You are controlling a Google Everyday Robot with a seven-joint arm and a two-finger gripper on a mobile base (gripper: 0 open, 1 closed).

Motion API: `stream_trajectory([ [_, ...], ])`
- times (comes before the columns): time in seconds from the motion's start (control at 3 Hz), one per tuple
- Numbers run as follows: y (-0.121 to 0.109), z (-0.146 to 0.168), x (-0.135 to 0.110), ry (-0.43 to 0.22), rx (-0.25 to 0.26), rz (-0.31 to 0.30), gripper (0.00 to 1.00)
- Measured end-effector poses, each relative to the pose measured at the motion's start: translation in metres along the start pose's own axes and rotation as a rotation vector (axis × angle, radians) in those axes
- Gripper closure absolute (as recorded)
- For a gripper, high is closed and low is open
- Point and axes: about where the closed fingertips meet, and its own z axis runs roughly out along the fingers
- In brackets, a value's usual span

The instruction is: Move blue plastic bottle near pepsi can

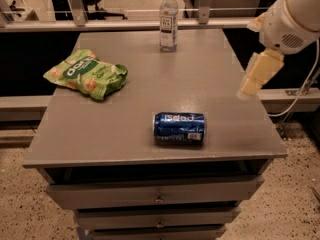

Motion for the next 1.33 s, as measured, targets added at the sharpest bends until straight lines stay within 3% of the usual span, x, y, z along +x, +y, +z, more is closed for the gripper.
stream_trajectory([
  [0.33,-0.057,0.042,-0.015,-0.125,0.038,0.06,0.0],
  [0.67,-0.105,0.076,-0.026,-0.242,0.042,0.129,0.0],
  [1.0,-0.104,0.077,-0.026,-0.241,0.04,0.128,0.0],
  [1.33,-0.114,0.092,-0.03,-0.296,0.061,0.184,0.0],
])
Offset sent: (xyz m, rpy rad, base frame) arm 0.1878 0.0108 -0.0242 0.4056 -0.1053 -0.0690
